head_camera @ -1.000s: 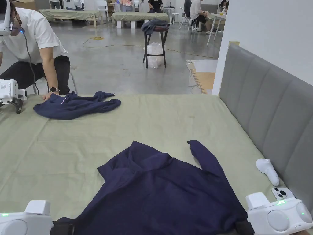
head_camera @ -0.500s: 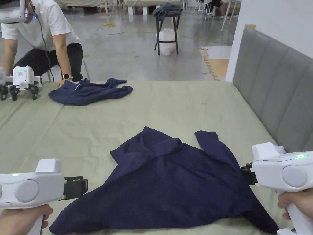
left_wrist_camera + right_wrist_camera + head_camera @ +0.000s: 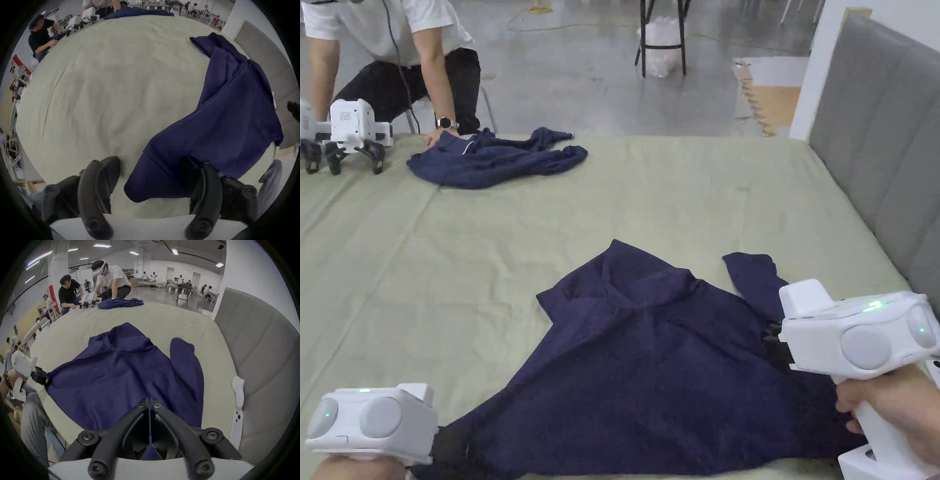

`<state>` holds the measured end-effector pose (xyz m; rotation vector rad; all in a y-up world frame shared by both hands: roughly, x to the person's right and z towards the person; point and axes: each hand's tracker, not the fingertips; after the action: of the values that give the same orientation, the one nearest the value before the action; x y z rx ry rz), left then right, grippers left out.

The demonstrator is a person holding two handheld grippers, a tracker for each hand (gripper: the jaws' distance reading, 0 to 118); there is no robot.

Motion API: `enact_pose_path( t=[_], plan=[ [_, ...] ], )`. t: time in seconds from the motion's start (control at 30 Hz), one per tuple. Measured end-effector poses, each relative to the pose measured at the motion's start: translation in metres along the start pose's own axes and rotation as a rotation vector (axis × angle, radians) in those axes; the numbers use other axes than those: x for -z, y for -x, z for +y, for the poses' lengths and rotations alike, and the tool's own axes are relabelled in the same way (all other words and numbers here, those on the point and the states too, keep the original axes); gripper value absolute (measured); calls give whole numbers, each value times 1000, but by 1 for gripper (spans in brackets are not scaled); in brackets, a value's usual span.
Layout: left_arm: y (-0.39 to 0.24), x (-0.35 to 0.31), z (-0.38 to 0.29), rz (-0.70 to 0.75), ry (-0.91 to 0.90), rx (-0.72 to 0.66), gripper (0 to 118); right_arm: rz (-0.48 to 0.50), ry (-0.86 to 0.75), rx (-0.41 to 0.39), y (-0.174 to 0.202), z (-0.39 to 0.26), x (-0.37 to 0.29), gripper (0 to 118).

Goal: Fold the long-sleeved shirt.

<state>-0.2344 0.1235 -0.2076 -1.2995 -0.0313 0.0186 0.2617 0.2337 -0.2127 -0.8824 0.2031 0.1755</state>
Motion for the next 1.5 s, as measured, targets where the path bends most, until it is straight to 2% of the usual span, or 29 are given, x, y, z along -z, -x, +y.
enact_pose_path(
  t=[0.03,0.07,0.1,0.13,0.17,0.2,0.23,0.27,0.33,0.47,0.53,0.57,0.63,0.67,0.7,0.73,0.77,0.8,0.83,0.97,1.03,1.13,1.23,1.27,1.37,1.5],
  plan=[
    [0,-7,1,-27,-9,38,53,8,1,-21,-1,15,11,1],
    [0,-15,3,-76,-48,46,22,23,2,-42,-3,32,23,1],
    [4,-16,5,-131,-61,11,10,27,0,-58,-5,48,36,7],
    [3,-19,4,-172,-48,-33,11,34,3,-77,-8,67,52,20],
    [2,-22,2,-131,-55,-22,11,45,8,-93,-11,86,70,43],
    [0,-24,-1,-112,-83,-1,11,51,17,-109,-12,102,86,80],
    [-3,-25,-3,-98,-91,20,11,66,55,-153,-12,117,107,102],
    [-3,-26,-5,-89,-91,22,11,86,112,-197,-12,132,130,108],
    [-4,-26,-9,-107,-94,10,11,120,217,-247,-5,148,165,99],
    [-3,-26,-16,-114,-108,-4,11,26,312,-322,8,159,220,68],
    [2,-25,-16,-136,-106,-31,11,25,373,-356,15,156,238,63],
    [3,-25,-16,-145,-107,-42,11,64,412,-345,19,151,246,61],
    [3,-27,-15,-141,-106,-42,11,47,399,-314,21,150,243,59],
    [2,-29,-14,-138,-109,-39,11,111,444,-229,17,154,238,50],
    [1,-31,-13,-131,-115,-37,11,204,457,-155,15,153,235,6],
    [-1,-35,-11,-123,-126,-31,11,172,437,-145,17,149,233,6],
    [-1,-40,-7,-99,-152,-32,11,91,405,-218,20,145,228,6],
    [-1,-48,-3,-80,-193,-40,11,64,388,-222,20,142,220,6],
    [0,-60,3,-89,-246,-45,11,77,386,-207,14,141,204,6],
    [-2,-119,50,-97,-421,-38,11,62,208,-135,-25,162,103,6],
    [-11,-150,83,-58,-496,40,11,6,95,-153,-47,183,37,7],
    [-23,-207,142,-87,-641,68,11,-35,-100,-83,-81,219,-66,6],
    [-46,-275,203,-58,-767,113,11,-128,-235,-102,-101,260,-153,7],
    [-53,-298,225,-43,-801,136,11,-154,-296,-90,-106,275,-174,7],
    [-69,-360,283,-71,-890,85,11,-197,-435,-50,-117,316,-227,6],
    [-90,-424,339,-46,-979,76,11,-285,-510,4,-126,363,-257,6]
  ],
)
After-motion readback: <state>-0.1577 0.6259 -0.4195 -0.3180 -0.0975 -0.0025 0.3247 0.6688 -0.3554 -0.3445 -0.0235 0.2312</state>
